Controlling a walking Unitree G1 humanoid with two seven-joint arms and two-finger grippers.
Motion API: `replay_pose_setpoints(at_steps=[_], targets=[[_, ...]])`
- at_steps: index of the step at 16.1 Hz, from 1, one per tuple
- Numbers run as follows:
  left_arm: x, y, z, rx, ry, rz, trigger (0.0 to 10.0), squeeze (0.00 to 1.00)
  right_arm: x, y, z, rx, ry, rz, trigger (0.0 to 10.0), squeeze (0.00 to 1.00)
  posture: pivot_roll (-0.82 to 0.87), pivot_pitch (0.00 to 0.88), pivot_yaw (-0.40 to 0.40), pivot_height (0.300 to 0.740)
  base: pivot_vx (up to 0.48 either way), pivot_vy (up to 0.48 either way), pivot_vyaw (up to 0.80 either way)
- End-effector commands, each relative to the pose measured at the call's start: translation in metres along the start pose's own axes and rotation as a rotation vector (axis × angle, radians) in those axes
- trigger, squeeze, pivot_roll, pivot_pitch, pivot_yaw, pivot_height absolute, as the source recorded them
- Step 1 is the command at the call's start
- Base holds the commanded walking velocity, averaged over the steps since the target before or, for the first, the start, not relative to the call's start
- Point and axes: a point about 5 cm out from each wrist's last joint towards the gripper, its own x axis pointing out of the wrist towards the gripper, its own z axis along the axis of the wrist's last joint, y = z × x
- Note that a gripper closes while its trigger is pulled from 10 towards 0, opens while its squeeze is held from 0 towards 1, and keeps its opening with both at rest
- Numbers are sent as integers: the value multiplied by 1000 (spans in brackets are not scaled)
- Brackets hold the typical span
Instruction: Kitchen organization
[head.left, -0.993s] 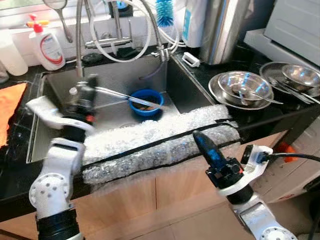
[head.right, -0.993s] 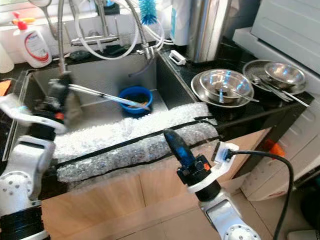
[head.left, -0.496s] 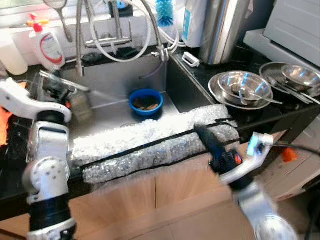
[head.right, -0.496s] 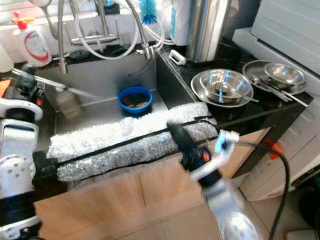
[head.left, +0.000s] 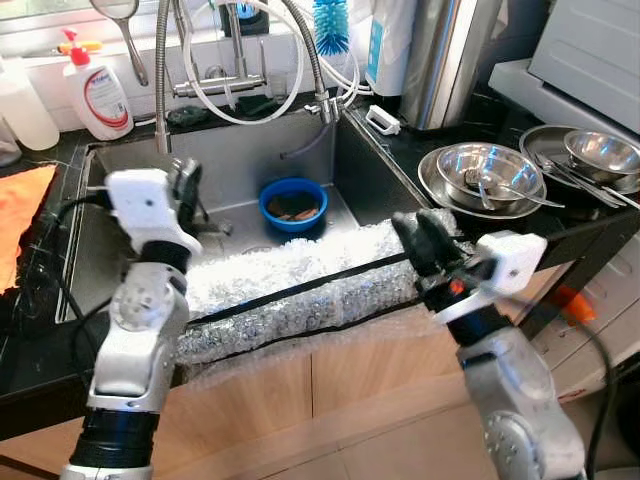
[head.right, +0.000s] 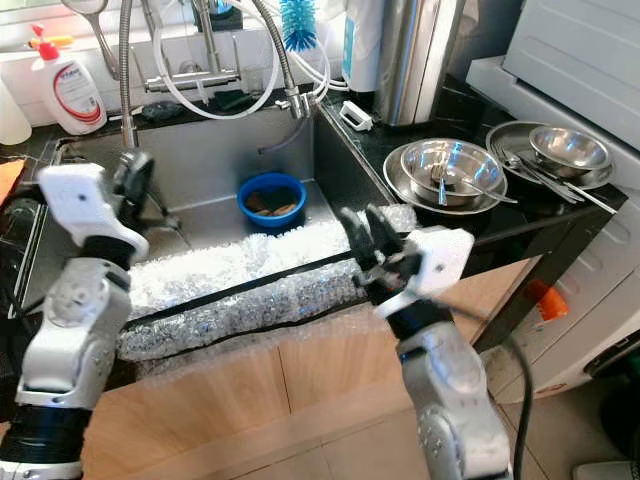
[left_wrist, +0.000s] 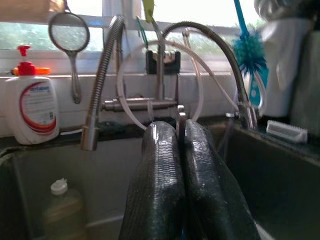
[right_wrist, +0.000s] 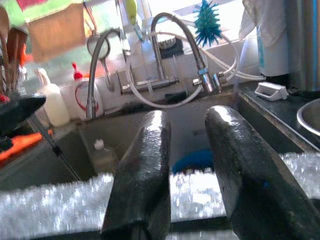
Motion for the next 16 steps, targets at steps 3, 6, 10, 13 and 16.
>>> replay_pose_setpoints(at_steps=[3,6,10,13,16], targets=[[6,1,-12,114,99,-9,10000,0,-1,5,-6,-62,5,-6,10000,0,-102,0,51,740,0,0,0],[6,0,-26,136,182,-21,10000,0,-1,9,-12,-100,14,3,10000,0,-104,7,52,740,0,0,0],[1,0,-42,157,279,-23,10000,0,-1,6,-14,-122,15,-26,10000,0,-105,22,57,740,0,0,0],[-2,1,-48,153,310,-18,10000,0,0,6,-16,-131,16,-35,10000,0,-104,31,58,740,0,0,0],[-2,0,-48,146,312,-14,10000,400,1,6,-16,-134,12,-35,10000,0,-103,36,57,740,0,0,0]])
